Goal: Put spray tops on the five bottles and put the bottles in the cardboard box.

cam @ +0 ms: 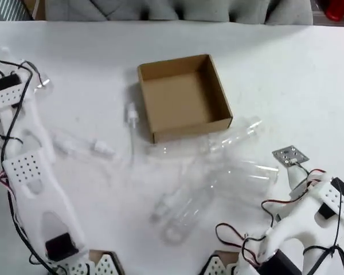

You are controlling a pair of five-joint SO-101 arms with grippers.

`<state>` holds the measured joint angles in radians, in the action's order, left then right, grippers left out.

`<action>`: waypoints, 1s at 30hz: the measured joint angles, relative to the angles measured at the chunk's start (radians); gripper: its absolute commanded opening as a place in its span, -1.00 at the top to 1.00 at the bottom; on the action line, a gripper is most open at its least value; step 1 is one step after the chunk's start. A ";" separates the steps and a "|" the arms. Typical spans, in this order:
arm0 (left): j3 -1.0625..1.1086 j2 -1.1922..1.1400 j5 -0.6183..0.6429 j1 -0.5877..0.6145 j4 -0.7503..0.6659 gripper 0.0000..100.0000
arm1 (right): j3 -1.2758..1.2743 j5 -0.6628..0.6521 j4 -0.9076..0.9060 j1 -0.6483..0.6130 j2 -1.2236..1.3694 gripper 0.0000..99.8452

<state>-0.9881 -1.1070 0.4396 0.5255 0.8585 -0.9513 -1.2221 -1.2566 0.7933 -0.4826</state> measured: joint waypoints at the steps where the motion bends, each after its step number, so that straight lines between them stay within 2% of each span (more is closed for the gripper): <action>1: -0.052 -0.038 0.002 0.000 0.021 0.91 | 0.000 0.000 0.000 0.000 0.000 0.97; 10: -0.425 -0.256 0.000 -0.009 0.256 0.91 | 0.000 0.000 0.000 -0.002 0.000 0.97; 18: -0.598 -0.261 -0.155 -0.075 0.578 0.91 | 0.000 0.002 0.000 -0.002 0.000 0.97; 26: -0.629 -0.261 -0.169 -0.101 0.847 0.91 | 0.000 0.002 0.000 -0.002 0.000 0.97; 30: -0.629 -0.261 -0.207 -0.103 0.918 0.91 | 0.000 0.002 0.000 -0.002 0.000 0.97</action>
<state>-1.6172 -1.3679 0.2325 0.4227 1.7760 -0.9513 -1.2206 -1.2566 0.7917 -0.4826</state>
